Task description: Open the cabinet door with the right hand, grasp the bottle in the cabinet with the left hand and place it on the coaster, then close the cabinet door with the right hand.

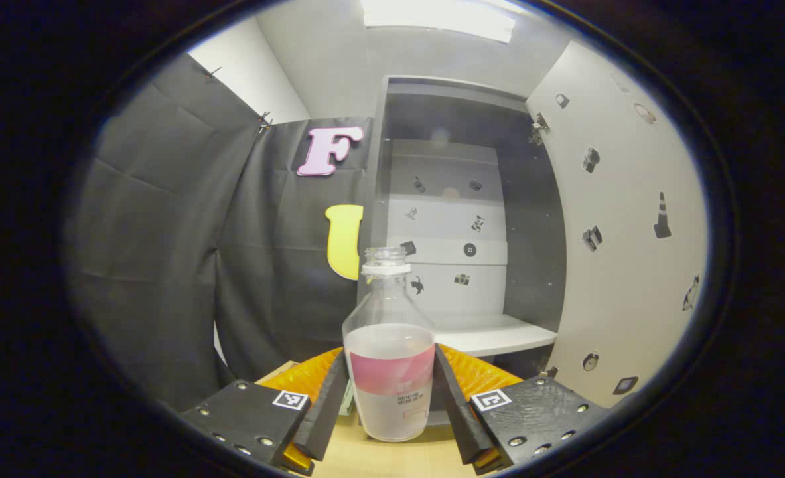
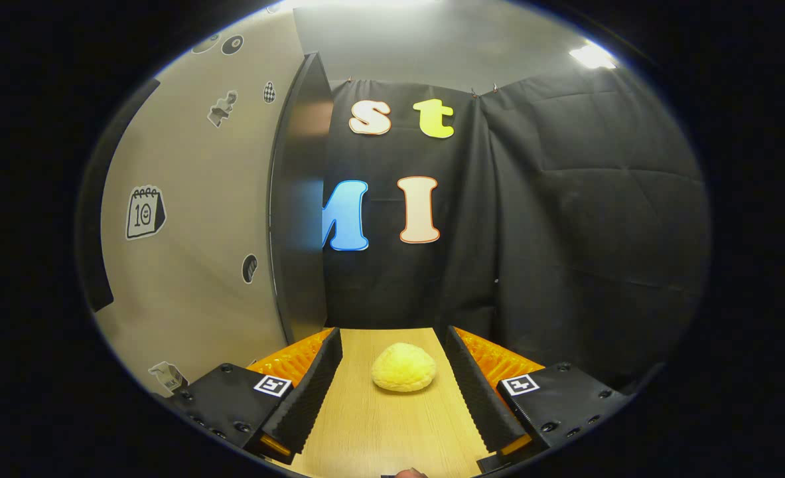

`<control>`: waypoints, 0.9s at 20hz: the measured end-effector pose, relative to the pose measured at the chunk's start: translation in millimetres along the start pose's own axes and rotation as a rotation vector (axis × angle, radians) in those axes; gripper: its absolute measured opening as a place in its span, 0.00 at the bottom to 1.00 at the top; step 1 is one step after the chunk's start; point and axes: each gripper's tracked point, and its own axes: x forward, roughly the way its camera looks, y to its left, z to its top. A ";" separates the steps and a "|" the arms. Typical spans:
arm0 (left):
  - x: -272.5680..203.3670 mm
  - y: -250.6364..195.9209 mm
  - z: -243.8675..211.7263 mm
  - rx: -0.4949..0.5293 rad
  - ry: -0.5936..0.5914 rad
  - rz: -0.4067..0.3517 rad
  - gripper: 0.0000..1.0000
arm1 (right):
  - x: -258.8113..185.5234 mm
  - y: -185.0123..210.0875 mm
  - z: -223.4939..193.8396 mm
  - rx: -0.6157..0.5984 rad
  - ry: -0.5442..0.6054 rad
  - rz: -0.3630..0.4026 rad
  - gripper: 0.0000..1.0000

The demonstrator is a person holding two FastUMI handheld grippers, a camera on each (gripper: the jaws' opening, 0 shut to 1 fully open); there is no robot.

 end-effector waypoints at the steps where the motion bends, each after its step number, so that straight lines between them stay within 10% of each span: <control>1: -5.3 1.5 -5.5 0.002 0.004 0.006 0.72 | -1.3 -2.9 0.1 -0.001 -0.004 -0.002 0.99; 18: -83.2 23.7 -135.8 -0.034 0.135 0.068 0.72 | -8.5 -15.7 -4.0 -0.023 -0.023 0.006 0.99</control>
